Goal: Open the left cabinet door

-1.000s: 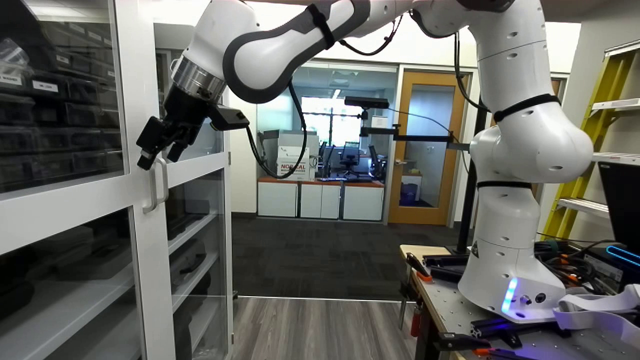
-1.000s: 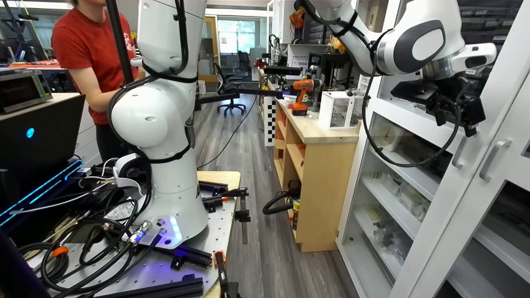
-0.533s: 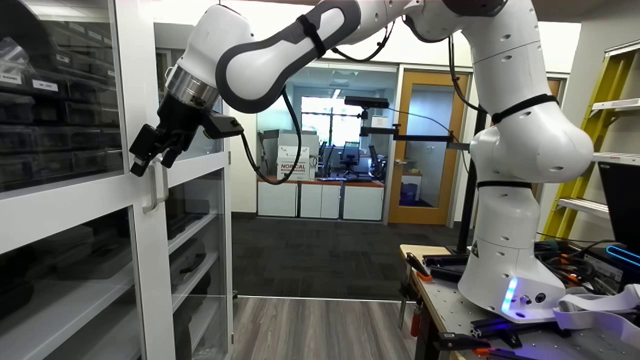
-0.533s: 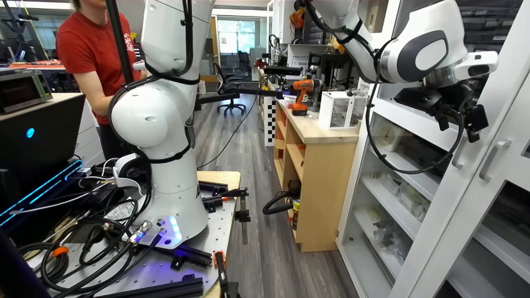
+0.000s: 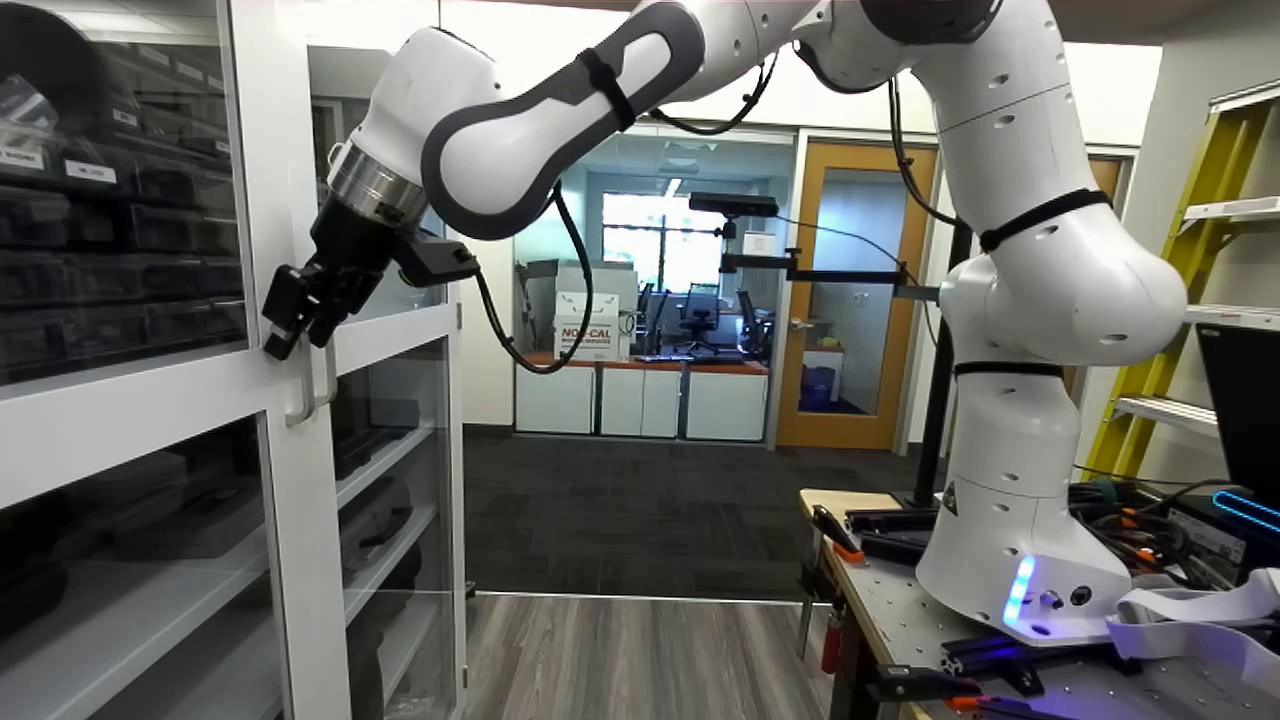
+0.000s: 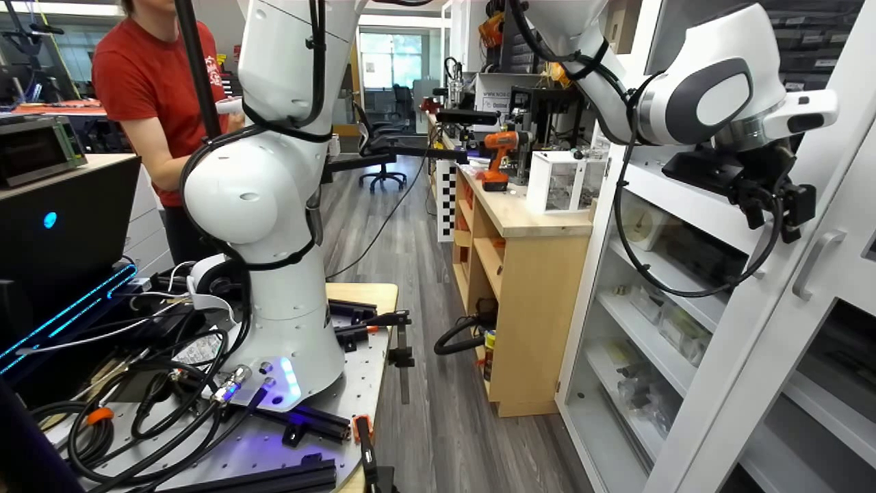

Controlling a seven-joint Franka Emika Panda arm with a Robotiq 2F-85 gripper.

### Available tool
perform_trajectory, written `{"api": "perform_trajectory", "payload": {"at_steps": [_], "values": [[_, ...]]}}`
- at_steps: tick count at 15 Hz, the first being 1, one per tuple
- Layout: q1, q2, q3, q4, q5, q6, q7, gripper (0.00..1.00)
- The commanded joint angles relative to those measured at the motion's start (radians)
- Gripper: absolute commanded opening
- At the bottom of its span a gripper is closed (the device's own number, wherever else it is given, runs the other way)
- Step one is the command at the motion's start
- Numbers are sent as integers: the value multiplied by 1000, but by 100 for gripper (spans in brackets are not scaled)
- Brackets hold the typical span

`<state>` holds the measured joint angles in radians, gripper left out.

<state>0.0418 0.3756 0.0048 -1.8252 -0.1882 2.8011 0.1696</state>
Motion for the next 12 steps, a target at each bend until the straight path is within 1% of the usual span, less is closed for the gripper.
{"api": "perform_trajectory", "payload": {"at_steps": [1, 3, 4, 6, 8, 9, 12], "values": [[11, 2, -14, 12, 31, 18, -26, 33], [11, 1, -11, 15, 41, 15, -29, 22], [11, -2, -9, 13, 46, 12, -31, 14], [14, -9, -7, 8, 53, 11, -32, 3], [16, -22, -9, -6, 57, 5, -27, 2], [19, -30, -10, -15, 56, 2, -26, 5], [27, -63, -17, -52, 46, -2, -14, 5]]}}
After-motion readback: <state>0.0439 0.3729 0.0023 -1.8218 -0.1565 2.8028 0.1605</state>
